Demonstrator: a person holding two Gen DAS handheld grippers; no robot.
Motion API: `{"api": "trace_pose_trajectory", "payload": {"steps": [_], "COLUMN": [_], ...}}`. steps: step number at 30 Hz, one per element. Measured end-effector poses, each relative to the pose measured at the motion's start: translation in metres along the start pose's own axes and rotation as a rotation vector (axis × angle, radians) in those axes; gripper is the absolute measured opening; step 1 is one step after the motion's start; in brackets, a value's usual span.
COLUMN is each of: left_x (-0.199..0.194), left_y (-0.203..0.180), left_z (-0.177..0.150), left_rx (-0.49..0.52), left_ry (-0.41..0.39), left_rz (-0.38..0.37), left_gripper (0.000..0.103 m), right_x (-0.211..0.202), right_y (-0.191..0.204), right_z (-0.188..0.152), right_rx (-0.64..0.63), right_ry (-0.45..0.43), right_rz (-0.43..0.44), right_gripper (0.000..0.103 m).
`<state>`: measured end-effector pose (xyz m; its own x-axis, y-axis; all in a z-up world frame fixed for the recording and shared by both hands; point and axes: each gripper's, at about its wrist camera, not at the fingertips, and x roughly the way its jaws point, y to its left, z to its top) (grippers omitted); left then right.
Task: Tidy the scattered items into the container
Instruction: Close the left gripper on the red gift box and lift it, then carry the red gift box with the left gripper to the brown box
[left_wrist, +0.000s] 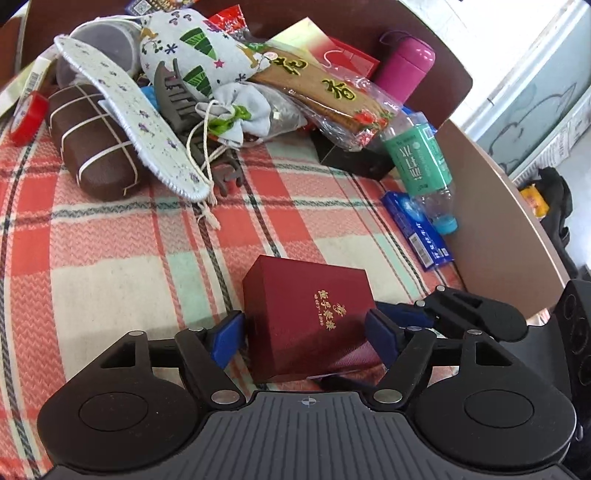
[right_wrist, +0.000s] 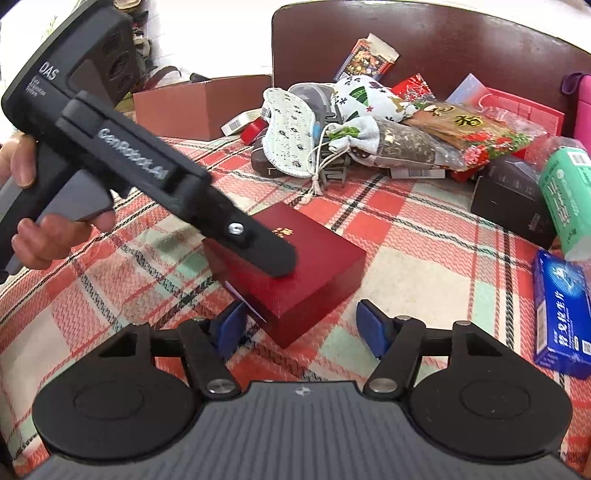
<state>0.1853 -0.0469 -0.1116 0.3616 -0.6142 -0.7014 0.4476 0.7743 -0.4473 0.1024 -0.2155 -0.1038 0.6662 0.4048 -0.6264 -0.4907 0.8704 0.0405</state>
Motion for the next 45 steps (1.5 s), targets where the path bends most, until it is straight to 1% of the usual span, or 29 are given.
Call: {"api": "trace_pose_trajectory", "payload": {"steps": [1, 2, 3, 4, 8, 12, 16, 19, 25, 30, 32, 36, 39, 41, 45], "left_x": [0.000, -0.001, -0.001, -0.003, -0.014, -0.031, -0.059, -0.088, -0.151, -0.208, -0.226, -0.258, -0.275, -0.284, -0.298], "left_y": [-0.001, -0.001, -0.002, -0.001, 0.002, 0.010, 0.020, 0.030, 0.051, 0.081, 0.096, 0.135, 0.167, 0.187, 0.234], "left_z": [-0.001, -0.001, -0.002, -0.002, -0.008, -0.019, -0.031, -0.029, -0.021, 0.004, 0.018, 0.047, 0.070, 0.085, 0.110], "left_rx": [0.005, 0.011, 0.014, 0.012, -0.005, -0.039, -0.073, -0.080, -0.089, -0.099, -0.105, -0.123, -0.107, -0.090, -0.082], "left_ry": [-0.002, -0.005, -0.007, -0.012, -0.034, -0.065, -0.125, -0.187, -0.316, -0.417, -0.442, -0.475, -0.487, -0.489, -0.493], "left_rz": [0.004, 0.008, 0.012, 0.016, 0.032, 0.050, 0.082, 0.126, 0.223, 0.316, 0.348, 0.381, 0.414, 0.435, 0.448], "left_gripper": [0.081, 0.076, 0.073, 0.073, 0.069, 0.068, 0.068, 0.068, 0.068, 0.068, 0.068, 0.068, 0.068, 0.068, 0.068], "right_x": [0.002, 0.003, 0.004, 0.005, 0.003, 0.003, 0.006, 0.009, 0.026, 0.048, 0.060, 0.087, 0.110, 0.128, 0.166], "right_y": [0.001, 0.001, 0.003, 0.005, 0.016, 0.027, 0.047, 0.063, 0.102, 0.136, 0.149, 0.178, 0.196, 0.203, 0.209], "right_z": [0.002, 0.003, 0.004, 0.005, 0.007, 0.010, 0.022, 0.036, 0.091, 0.146, 0.170, 0.216, 0.247, 0.268, 0.303], "right_rx": [0.000, 0.000, -0.001, -0.003, -0.028, -0.050, -0.109, -0.150, -0.232, -0.297, -0.318, -0.341, -0.349, -0.331, -0.296], "right_ry": [0.005, 0.010, 0.012, 0.014, 0.012, 0.016, 0.012, -0.012, -0.092, -0.152, -0.172, -0.198, -0.214, -0.214, -0.205], "right_rz": [0.000, 0.000, -0.003, -0.008, -0.028, -0.007, 0.024, 0.054, 0.109, 0.152, 0.169, 0.181, 0.179, 0.186, 0.178], "right_gripper": [0.069, 0.068, 0.067, 0.066, 0.059, 0.057, 0.057, 0.057, 0.056, 0.056, 0.056, 0.055, 0.055, 0.055, 0.055]}}
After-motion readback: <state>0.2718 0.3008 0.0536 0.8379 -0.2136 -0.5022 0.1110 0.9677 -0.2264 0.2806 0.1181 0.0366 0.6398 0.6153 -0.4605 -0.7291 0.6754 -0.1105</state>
